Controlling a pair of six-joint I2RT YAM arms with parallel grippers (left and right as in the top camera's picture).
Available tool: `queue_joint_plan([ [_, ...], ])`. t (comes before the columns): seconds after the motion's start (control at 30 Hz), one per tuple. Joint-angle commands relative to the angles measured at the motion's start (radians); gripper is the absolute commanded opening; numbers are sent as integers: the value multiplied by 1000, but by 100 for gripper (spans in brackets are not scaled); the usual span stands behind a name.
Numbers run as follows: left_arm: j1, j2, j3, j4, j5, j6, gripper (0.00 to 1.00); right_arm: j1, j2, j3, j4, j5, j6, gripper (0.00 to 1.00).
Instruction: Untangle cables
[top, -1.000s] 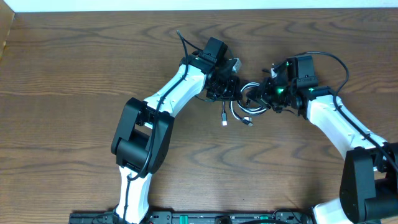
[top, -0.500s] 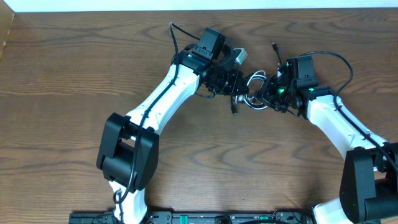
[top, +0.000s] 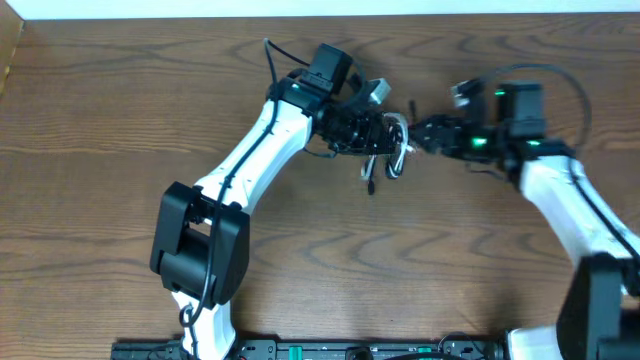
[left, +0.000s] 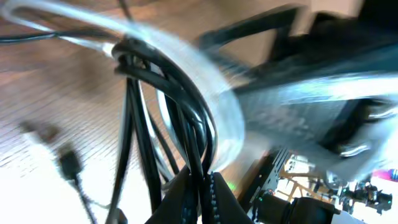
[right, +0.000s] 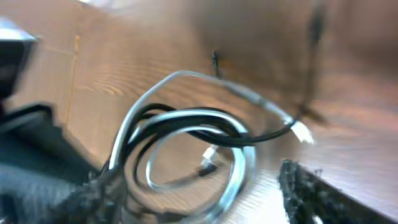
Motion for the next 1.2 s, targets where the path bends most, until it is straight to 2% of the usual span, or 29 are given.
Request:
queue_joint_plan([
  [0.0,21,-20,-2,-2,72,3,7,-82,-79,1,-42,-76,-167,80],
  [0.07,29,-20,-2,-2,83,3,7,-109,-80,1,-90,-64,-209,79],
  [0.23,33,-19,-2,-3,78,3,7,-110,-48,-1,-172,101,-224,70],
  [0.37,30,-19,-2,-17,52,4,7,-99,-21,-1,-174,112,-226,59],
  [0.47,30,-19,-2,-27,53,7,7,-95,-2,-1,-170,130,-226,57],
  [0.63,33,-19,-2,-27,51,8,7,-96,28,-1,-180,217,-185,66],
  [0.73,31,-19,-2,-28,41,24,7,-95,45,-1,-188,217,-129,65],
  [0.87,30,-19,-2,-42,42,99,7,-95,85,-1,-190,216,-59,66],
  [1.0,30,-19,-2,-80,42,233,8,-89,134,-1,-171,160,-41,69],
  [1.07,31,-19,-2,-84,42,235,7,-81,159,-1,-158,108,-30,69],
  [1.17,47,-19,-2,-63,81,148,7,-68,198,-1,-146,103,-19,71],
])
